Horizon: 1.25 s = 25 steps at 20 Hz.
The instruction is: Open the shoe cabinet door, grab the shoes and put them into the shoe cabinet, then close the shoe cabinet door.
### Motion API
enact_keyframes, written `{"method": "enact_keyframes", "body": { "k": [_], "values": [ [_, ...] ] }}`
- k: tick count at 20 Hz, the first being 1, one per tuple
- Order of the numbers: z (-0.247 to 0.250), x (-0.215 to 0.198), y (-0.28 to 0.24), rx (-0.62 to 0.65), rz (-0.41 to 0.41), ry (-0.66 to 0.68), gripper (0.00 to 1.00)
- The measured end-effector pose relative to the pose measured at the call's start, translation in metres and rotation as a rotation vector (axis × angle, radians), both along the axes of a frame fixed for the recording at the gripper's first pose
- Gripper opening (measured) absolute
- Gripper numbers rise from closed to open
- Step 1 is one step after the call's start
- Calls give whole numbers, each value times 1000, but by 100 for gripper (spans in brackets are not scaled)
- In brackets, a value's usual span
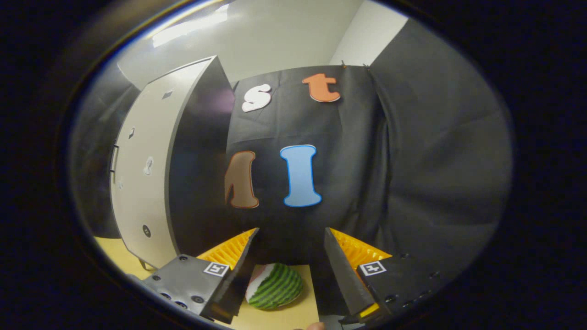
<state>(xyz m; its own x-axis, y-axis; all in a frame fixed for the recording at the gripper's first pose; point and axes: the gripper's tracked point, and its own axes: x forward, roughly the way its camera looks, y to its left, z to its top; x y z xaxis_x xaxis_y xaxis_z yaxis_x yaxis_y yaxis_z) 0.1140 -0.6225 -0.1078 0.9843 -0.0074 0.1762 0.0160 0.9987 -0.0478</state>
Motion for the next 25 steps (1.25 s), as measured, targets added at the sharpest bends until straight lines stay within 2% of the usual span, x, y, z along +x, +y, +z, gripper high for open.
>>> {"method": "enact_keyframes", "body": {
  "k": [2, 5, 12, 19, 25],
  "values": [
    [-38, 3, -13, -35, -30, 19, 87],
    [-90, 1, -23, -71, -23, 89, 87],
    [-159, 1, -31, -34, -14, 153, 87],
    [-185, 2, -40, 16, -35, 175, 87],
    [-194, -2, -38, 2, -35, 177, 87]
  ]
}}
